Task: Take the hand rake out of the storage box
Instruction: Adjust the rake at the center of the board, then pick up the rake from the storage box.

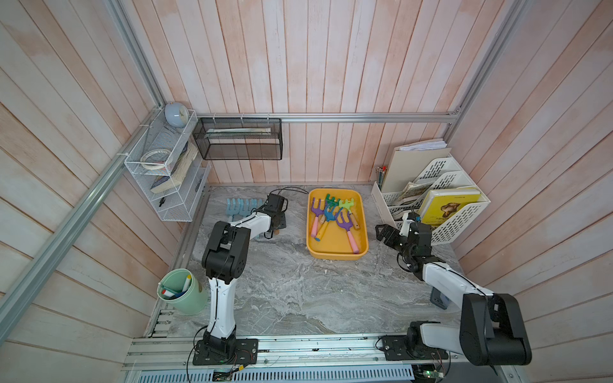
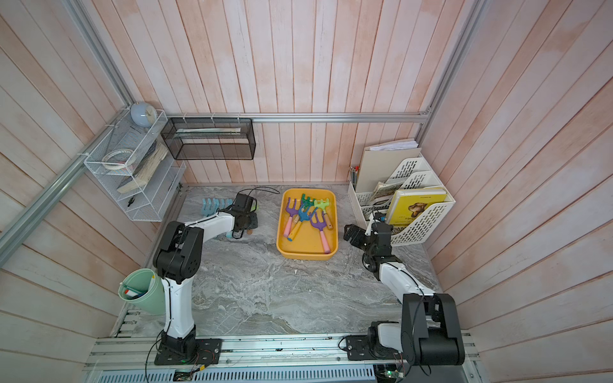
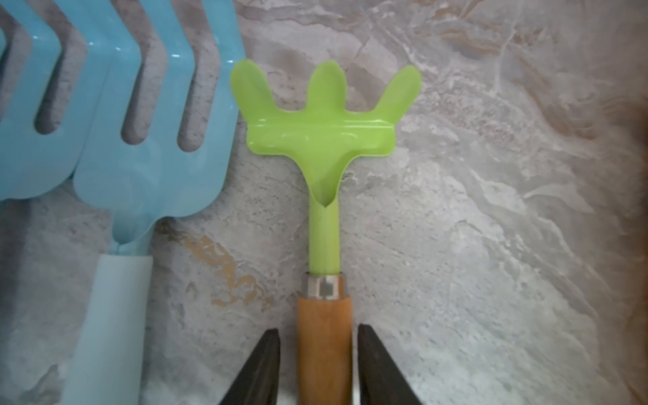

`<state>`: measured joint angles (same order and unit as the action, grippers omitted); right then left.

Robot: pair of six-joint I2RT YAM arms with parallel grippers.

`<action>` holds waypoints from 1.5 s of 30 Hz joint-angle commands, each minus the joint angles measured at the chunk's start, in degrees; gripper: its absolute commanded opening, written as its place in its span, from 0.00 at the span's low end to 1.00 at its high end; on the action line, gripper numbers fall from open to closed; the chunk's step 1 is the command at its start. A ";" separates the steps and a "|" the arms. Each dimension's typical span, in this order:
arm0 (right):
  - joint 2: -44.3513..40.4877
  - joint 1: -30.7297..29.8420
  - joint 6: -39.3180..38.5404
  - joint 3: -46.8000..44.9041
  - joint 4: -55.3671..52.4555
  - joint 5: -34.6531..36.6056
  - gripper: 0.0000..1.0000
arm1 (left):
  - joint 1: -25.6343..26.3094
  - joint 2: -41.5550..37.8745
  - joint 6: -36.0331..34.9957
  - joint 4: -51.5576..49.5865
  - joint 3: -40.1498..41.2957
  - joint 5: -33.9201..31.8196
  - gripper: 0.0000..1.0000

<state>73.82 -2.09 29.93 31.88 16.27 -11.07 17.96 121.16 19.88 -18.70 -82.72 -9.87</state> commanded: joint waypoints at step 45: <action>0.45 0.25 0.21 -0.76 0.62 -0.54 0.98 | 21.52 14.95 -7.03 -10.06 -26.46 1.29 0.43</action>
<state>73.89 -2.09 29.95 31.75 16.47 -11.49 39.66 133.97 14.20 -27.68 -107.04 -8.16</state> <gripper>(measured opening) 0.981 0.436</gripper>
